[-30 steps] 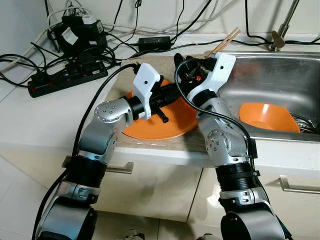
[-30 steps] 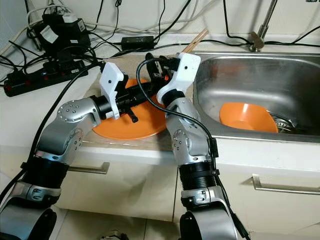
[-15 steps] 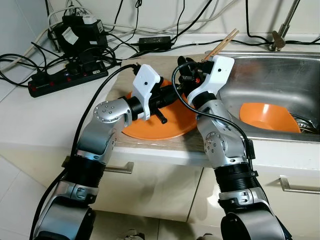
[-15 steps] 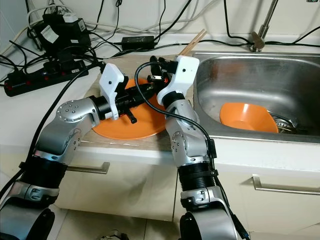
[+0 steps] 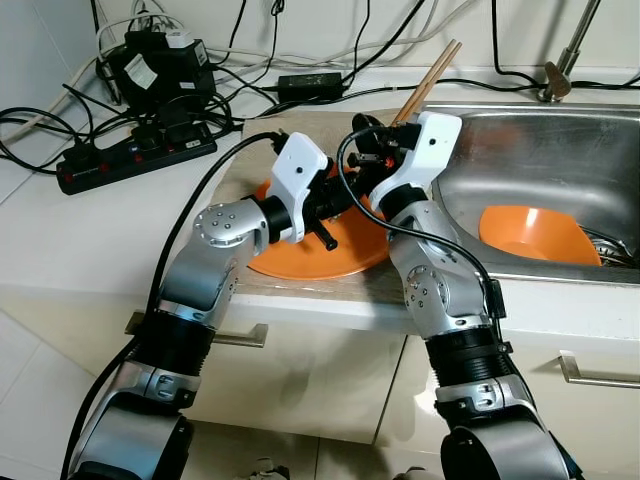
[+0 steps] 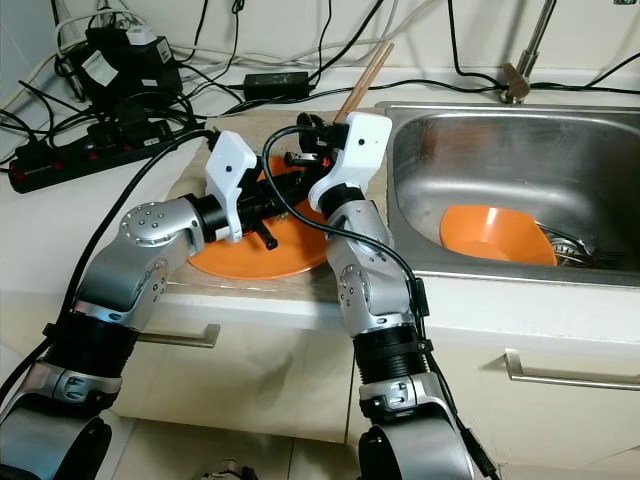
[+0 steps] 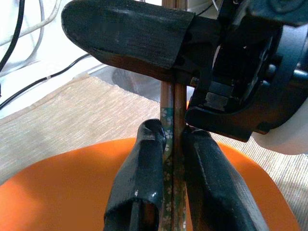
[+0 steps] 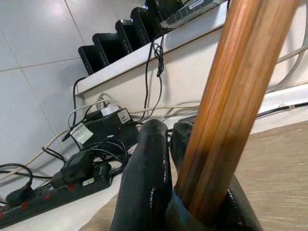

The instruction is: Kitchen organization

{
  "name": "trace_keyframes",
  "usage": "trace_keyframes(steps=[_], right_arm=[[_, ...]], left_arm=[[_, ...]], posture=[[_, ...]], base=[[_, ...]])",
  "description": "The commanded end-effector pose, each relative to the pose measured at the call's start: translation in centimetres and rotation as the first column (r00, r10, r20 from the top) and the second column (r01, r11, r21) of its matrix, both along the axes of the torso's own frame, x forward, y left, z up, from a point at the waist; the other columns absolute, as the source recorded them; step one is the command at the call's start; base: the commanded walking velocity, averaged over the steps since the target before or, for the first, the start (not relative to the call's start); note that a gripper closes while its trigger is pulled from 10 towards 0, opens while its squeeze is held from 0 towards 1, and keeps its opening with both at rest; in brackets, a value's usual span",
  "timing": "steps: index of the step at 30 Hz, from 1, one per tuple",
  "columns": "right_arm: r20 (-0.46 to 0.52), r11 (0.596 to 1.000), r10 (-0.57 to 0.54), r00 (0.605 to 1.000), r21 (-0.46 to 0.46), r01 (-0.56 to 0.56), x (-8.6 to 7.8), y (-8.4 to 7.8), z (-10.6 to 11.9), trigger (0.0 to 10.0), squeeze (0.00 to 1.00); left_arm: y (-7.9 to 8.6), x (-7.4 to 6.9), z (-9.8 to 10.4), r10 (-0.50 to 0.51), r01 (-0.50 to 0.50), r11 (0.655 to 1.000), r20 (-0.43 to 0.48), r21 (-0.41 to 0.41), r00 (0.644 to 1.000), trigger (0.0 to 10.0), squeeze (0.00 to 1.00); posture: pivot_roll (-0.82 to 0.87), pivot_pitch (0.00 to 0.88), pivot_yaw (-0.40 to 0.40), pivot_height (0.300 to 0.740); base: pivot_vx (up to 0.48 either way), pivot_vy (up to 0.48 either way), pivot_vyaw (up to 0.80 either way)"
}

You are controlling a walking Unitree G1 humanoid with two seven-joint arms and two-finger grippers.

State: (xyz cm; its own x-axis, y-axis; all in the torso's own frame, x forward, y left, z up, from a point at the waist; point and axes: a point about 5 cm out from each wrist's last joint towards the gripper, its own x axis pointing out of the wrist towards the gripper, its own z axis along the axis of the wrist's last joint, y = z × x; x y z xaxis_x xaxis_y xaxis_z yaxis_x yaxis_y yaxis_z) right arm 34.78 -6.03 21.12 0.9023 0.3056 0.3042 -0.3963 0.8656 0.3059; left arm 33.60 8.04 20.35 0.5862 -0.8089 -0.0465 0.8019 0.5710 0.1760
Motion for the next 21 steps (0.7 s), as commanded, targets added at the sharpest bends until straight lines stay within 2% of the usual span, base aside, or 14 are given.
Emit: trace_keyframes(steps=[1, 12, 13, 14, 21], right_arm=[[-0.033, 0.999, -0.044, 0.998, 0.002, 0.045, 0.09, -0.4, -0.9, 0.0, 0.0], [-0.035, 0.999, -0.052, 0.998, -0.003, 0.052, 0.21, -0.44, -0.88, 0.0, 0.0], [-0.038, 0.998, -0.056, 0.998, -0.009, 0.056, 0.25, -0.45, -0.91, 0.0, 0.0], [-0.041, 0.998, -0.059, 0.997, -0.012, 0.058, 0.27, -0.46, -0.94, 0.0, 0.0], [-0.035, 0.998, -0.061, 0.998, -0.011, 0.061, 0.29, -0.43, -0.92, 0.0, 0.0]], left_arm=[[0.21, 0.15, 0.18, 0.004, -0.005, 0.999, 0.009, 0.036, 1.0, 10.0, 0.0], [0.44, 0.39, 0.15, 0.027, -0.027, 0.998, 0.013, 0.05, 1.0, 10.0, 0.0], [0.51, 0.46, 0.2, 0.036, -0.037, 0.998, 0.016, 0.048, 0.999, 10.0, 0.56], [0.58, 0.55, 0.24, 0.044, -0.045, 0.998, 0.017, 0.045, 0.999, 10.0, 1.0], [0.98, 0.88, 0.56, 0.064, -0.065, 0.997, 0.026, 0.04, 0.998, 10.0, 1.0]], posture=[[-0.01, 0.017, 0.085, 0.715], [0.0, 0.02, 0.087, 0.715], [0.0, 0.02, 0.087, 0.715], [0.0, 0.02, 0.087, 0.715], [0.0, 0.022, 0.089, 0.715]], base=[[0.0, 0.0, 0.0], [0.0, 0.0, 0.0], [0.0, 0.0, 0.0], [0.0, 0.0, 0.0], [0.0, 0.0, 0.0]])
